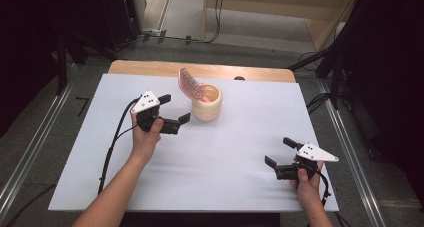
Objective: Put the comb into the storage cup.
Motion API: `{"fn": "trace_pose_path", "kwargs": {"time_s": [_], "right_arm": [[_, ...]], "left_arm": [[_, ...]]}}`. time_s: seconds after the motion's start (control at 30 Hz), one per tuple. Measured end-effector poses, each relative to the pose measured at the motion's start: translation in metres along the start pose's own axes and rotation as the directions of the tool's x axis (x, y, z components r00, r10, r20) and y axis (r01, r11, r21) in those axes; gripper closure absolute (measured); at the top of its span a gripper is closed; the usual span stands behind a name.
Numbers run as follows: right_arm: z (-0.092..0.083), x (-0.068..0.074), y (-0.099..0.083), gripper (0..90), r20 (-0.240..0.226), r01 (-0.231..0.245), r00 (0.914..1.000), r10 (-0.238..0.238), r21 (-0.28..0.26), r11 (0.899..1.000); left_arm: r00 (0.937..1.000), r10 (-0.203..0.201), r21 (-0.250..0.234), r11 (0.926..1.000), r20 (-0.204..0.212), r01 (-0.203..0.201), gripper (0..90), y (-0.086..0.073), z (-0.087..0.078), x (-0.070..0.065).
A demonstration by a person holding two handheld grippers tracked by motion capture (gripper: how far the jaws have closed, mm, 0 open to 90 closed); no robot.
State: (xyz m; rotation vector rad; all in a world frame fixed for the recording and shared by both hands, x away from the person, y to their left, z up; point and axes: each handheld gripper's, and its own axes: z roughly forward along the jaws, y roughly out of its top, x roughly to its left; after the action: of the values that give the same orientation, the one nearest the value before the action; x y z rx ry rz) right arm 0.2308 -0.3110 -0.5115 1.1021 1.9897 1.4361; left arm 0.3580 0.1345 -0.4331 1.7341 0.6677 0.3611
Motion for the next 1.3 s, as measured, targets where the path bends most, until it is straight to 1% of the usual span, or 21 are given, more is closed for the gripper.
{"fn": "trace_pose_path", "kwargs": {"time_s": [0.3, 0.6, 0.9, 1.13, 1.3], "right_arm": [[0.0, 0.0, 0.0, 0.0, 0.002, 0.001, 1.0, -0.001, 0.002, 1.0], [0.0, 0.0, 0.0, 0.0, 0.003, 0.002, 1.0, -0.002, 0.002, 1.0], [0.0, 0.0, 0.0, 0.0, 0.004, 0.001, 1.0, -0.001, 0.002, 1.0], [0.0, 0.001, 0.0, 0.0, 0.005, 0.003, 1.0, -0.003, 0.003, 1.0], [0.0, 0.001, 0.0, 0.0, 0.007, 0.001, 1.0, -0.002, 0.005, 1.0]], "left_arm": [[0.9999, 0.015, 0.001, 0.9999, 0.004, -0.015, 0.0, -0.006, -0.013, -0.004], [0.9999, 0.011, -0.006, 0.9999, 0.004, -0.011, 0.0, -0.014, -0.025, -0.006], [0.9998, 0.017, -0.007, 0.9998, -0.013, -0.018, 0.0, -0.021, -0.039, -0.006], [0.9997, 0.004, -0.011, 0.9999, -0.024, -0.004, 0.0, -0.029, -0.05, -0.005], [0.9996, 0.006, -0.01, 0.9999, -0.027, -0.007, 0.0, -0.034, -0.056, -0.007]]}}
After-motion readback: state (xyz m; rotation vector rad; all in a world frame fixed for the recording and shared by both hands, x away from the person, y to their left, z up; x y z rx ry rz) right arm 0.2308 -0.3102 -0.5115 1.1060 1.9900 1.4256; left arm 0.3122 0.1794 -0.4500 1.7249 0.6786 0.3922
